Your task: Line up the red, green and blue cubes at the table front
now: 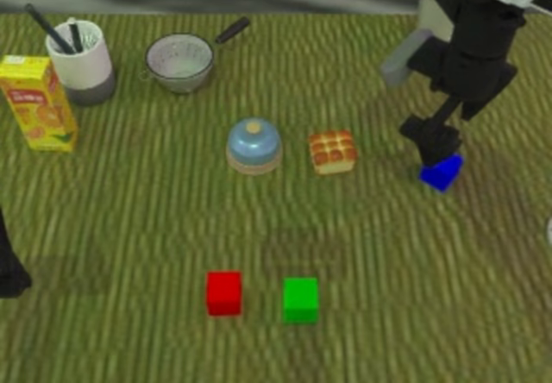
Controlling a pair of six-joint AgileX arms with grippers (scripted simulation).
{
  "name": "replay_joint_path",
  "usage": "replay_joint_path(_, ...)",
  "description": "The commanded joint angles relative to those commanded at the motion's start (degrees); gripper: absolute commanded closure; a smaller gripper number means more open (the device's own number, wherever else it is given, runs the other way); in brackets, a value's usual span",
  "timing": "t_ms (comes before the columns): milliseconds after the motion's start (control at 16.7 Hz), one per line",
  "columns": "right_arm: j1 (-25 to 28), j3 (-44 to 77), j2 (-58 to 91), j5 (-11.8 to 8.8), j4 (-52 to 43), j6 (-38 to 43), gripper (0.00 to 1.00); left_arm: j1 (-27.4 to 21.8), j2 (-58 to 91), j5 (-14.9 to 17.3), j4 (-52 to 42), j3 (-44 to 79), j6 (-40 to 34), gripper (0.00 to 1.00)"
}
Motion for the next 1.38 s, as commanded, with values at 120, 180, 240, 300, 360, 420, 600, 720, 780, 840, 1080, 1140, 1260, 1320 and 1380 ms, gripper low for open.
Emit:
replay_joint_path(120,-0.1,-0.8,0.3,0.0,1.0,0.1,0.0,0.0,0.0,0.0,0.0,0.0,0.0,0.0)
replay_joint_path(180,-0.1,-1.7,0.8,0.0,2.3,0.1,0.0,0.0,0.0,0.0,0.0,0.0,0.0,0.0)
replay_joint_path(240,-0.1,-2.9,1.4,0.0,4.2,0.1,0.0,0.0,0.0,0.0,0.0,0.0,0.0,0.0)
replay_joint_path(300,-0.1,-4.2,2.2,0.0,6.4,0.1,0.0,0.0,0.0,0.0,0.0,0.0,0.0,0.0)
replay_joint_path(360,-0.1,-5.7,3.0,0.0,8.9,0.1,0.0,0.0,0.0,0.0,0.0,0.0,0.0,0.0)
replay_joint_path(420,-0.2,-7.1,3.9,0.0,11.4,0.1,0.0,0.0,0.0,0.0,0.0,0.0,0.0,0.0)
replay_joint_path(600,-0.2,-10.1,5.8,0.0,16.0,0.1,0.0,0.0,0.0,0.0,0.0,0.0,0.0,0.0)
replay_joint_path(720,-0.2,-10.3,6.0,0.0,16.4,0.1,0.0,0.0,0.0,0.0,0.0,0.0,0.0,0.0)
replay_joint_path(780,-0.2,-10.3,6.0,0.0,16.4,0.1,0.0,0.0,0.0,0.0,0.0,0.0,0.0,0.0)
replay_joint_path(840,-0.2,-10.3,6.0,0.0,16.4,0.1,0.0,0.0,0.0,0.0,0.0,0.0,0.0,0.0)
replay_joint_path(1080,-0.2,-10.3,6.0,0.0,16.4,0.1,0.3,0.0,0.0,0.0,0.0,0.0,0.0,0.0)
replay_joint_path(1140,-0.2,-10.3,6.0,0.0,16.4,0.1,0.38,0.0,0.0,0.0,0.0,0.0,0.0,0.0)
replay_joint_path(1260,-0.2,-10.3,6.0,0.0,16.4,0.1,0.53,0.0,0.0,0.0,0.0,0.0,0.0,0.0)
replay_joint_path(1320,-0.2,-10.3,6.0,0.0,16.4,0.1,0.6,0.0,0.0,0.0,0.0,0.0,0.0,0.0)
replay_joint_path(1380,-0.2,-10.3,6.0,0.0,16.4,0.1,0.68,0.0,0.0,0.0,0.0,0.0,0.0,0.0)
